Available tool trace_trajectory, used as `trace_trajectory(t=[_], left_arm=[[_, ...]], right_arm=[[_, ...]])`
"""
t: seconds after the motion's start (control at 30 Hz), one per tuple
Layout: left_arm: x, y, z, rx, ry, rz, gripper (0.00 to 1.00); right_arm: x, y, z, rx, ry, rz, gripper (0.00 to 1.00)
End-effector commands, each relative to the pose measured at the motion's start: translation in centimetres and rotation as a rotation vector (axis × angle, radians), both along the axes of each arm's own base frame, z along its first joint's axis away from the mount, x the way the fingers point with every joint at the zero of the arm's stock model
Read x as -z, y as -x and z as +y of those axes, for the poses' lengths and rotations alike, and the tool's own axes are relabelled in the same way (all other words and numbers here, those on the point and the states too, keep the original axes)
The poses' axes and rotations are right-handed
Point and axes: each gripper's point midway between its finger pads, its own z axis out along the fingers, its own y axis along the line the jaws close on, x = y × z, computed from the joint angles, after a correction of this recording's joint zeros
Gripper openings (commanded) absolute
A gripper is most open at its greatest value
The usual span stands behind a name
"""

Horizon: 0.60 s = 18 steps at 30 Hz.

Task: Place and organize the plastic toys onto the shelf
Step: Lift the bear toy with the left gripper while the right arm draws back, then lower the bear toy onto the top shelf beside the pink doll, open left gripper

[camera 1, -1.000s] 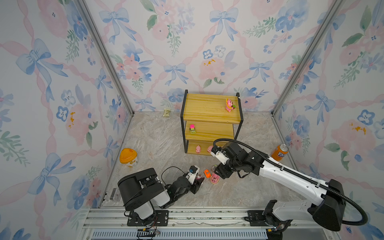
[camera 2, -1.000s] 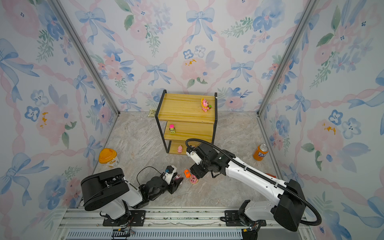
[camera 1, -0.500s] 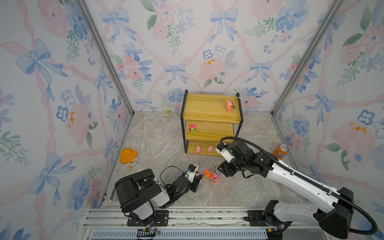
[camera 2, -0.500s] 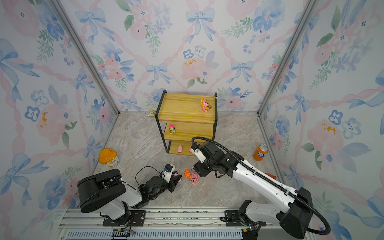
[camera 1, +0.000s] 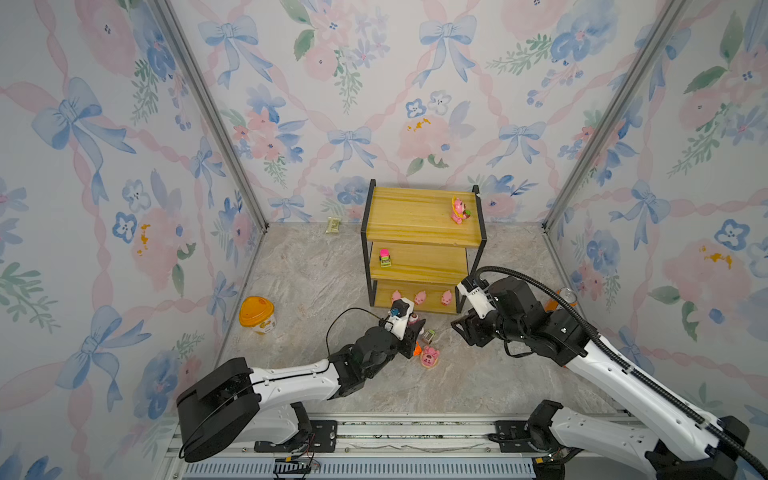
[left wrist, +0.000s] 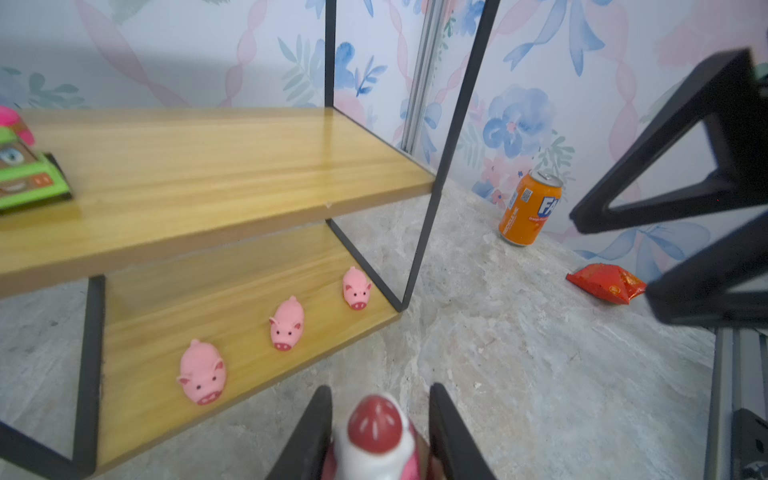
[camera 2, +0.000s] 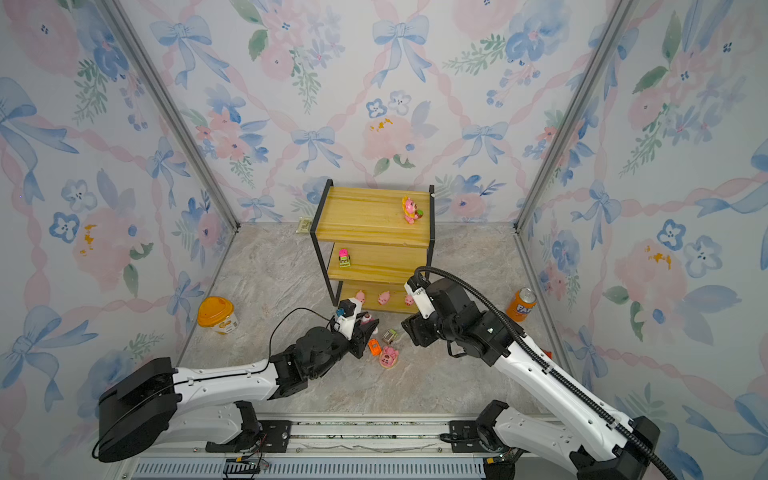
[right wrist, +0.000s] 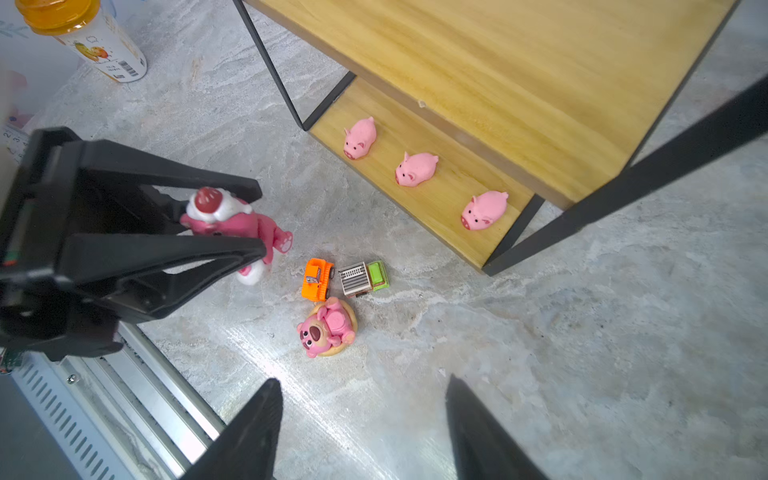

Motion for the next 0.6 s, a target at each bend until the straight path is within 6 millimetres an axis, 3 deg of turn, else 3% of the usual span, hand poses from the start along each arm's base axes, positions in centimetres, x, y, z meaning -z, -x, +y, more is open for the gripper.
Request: trace_trajectory(t=[0.0, 0.17, 0.2, 0.27, 0.57], left_arm=[[-1.4, -0.3, 0.5, -0.026, -0.080, -0.005, 0.29], [-6.7, -1.0, 0.0, -0.042, -0.051, -0.064, 0.28], [-9.3, -1.3, -0.3, -0.049, -0.022, -0.092, 0.28], [-11.6, -1.7, -0.5, -0.063, -0.015, -0.117, 0.28], [-21.5, -4.3, -1.2, -0.179, 0.001, -0.204, 0.29]], right_arm=[[0.8, 0.5, -1.3, 0.043, 0.029, 0.038, 0.65], [0.4, 0.8, -1.9, 0.064, 0.014, 0.029, 0.65], [0.3, 0.9, -2.0, 0.068, 0.008, 0.029, 0.65], [0.2, 1.0, -2.1, 0.077, 0.000, 0.029, 0.65], [1.3, 1.5, -2.7, 0.084, 0.019, 0.054, 0.65]])
